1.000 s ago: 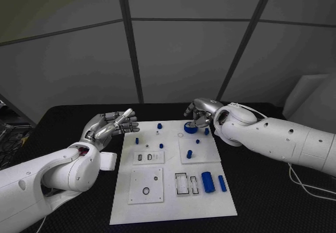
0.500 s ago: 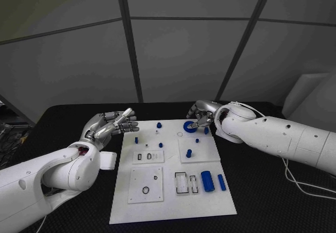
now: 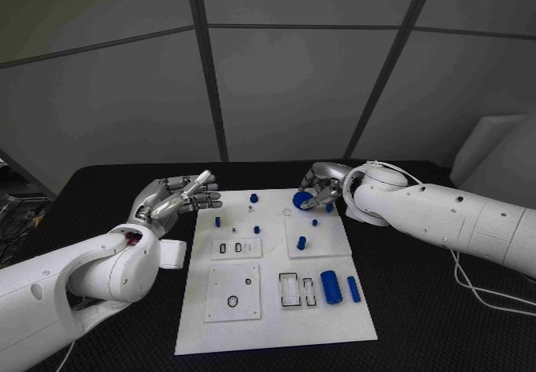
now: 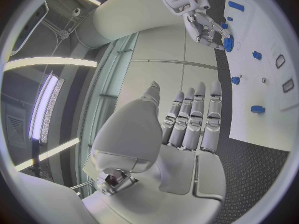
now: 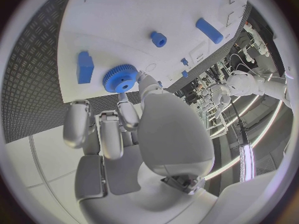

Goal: Assemble the parts on the task board

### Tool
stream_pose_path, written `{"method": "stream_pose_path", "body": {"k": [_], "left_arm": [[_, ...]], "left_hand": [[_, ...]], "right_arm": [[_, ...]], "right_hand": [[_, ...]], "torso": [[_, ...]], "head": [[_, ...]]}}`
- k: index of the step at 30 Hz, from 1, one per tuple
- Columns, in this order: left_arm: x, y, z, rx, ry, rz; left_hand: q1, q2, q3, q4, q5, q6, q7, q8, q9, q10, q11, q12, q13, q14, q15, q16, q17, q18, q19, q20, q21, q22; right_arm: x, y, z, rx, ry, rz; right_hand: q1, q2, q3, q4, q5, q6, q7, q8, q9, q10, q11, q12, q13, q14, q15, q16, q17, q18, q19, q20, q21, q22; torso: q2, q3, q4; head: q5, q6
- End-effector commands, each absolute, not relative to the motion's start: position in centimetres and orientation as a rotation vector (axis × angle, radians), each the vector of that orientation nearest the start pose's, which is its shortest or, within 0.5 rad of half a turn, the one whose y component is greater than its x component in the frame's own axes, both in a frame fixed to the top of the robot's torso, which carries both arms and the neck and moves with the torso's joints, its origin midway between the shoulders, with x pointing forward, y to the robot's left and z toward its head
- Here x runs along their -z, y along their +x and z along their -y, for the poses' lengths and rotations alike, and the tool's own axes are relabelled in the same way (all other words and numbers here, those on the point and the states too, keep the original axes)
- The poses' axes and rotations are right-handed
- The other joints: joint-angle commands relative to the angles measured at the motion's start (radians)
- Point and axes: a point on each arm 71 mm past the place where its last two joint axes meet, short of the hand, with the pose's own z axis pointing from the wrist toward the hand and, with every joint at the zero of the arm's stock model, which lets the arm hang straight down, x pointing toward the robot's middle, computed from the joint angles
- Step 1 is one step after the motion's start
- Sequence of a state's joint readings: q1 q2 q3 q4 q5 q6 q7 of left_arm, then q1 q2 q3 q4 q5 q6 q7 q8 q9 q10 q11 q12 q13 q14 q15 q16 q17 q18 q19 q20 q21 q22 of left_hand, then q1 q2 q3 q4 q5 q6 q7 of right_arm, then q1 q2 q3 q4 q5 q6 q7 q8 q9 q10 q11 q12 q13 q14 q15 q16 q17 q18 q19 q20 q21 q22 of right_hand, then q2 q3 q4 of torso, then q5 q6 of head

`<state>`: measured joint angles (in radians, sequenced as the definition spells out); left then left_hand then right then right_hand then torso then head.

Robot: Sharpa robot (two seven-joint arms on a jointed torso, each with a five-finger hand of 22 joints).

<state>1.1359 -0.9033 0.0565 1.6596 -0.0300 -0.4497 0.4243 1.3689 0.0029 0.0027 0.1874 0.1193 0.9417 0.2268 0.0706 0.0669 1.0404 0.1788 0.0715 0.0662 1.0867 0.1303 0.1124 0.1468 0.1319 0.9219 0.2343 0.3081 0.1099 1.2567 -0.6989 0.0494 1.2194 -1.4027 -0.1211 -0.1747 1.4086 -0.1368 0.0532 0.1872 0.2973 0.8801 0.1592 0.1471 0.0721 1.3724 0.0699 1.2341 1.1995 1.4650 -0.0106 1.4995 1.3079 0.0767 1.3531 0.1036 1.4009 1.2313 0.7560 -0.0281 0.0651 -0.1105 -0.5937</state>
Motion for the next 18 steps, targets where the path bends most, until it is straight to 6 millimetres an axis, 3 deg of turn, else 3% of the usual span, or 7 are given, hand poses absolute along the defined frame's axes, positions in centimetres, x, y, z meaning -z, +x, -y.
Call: {"method": "stream_pose_path", "body": {"k": [1, 18], "left_arm": [[15.85, 46.8, -20.68, 1.553, -1.109, -1.304], [15.9, 46.86, -20.64, 1.553, -1.11, -1.306]], "left_hand": [[0.002, 0.007, -0.003, -0.001, -0.005, 0.006, -0.001, -0.004, -0.002, -0.007, -0.003, -0.003, -0.001, -0.004, 0.0, -0.002, 0.001, 0.051, 0.002, 0.003, -0.004, -0.001], [0.002, 0.008, -0.005, -0.001, -0.005, 0.006, -0.002, -0.004, -0.001, -0.007, -0.003, -0.003, -0.001, -0.003, 0.0, -0.003, 0.002, 0.051, 0.003, 0.003, -0.004, -0.002]], "right_arm": [[15.7, 55.93, 22.43, -0.457, -0.01, -1.79], [15.89, 56.41, 22.72, -0.456, 0.025, -1.793]], "right_hand": [[0.006, 0.003, -0.001, 0.008, 0.006, -0.011, 0.001, 0.004, -0.001, 0.004, 0.0, 0.008, 0.006, 0.077, 0.007, 0.008, 0.113, -0.007, 0.008, 0.001, 0.007, 0.004], [0.002, 0.011, -0.006, 0.025, 0.027, -0.013, 0.002, 0.011, -0.001, 0.012, 0.002, 0.033, 0.035, 0.079, 0.009, 0.015, 0.128, -0.009, 0.015, 0.004, 0.014, 0.017]], "torso": [[-0.001, 0.0004, 0.0009], [-0.001, 0.0002, 0.0003]], "head": [[-0.001, 0.0], [-0.001, -0.003]]}}
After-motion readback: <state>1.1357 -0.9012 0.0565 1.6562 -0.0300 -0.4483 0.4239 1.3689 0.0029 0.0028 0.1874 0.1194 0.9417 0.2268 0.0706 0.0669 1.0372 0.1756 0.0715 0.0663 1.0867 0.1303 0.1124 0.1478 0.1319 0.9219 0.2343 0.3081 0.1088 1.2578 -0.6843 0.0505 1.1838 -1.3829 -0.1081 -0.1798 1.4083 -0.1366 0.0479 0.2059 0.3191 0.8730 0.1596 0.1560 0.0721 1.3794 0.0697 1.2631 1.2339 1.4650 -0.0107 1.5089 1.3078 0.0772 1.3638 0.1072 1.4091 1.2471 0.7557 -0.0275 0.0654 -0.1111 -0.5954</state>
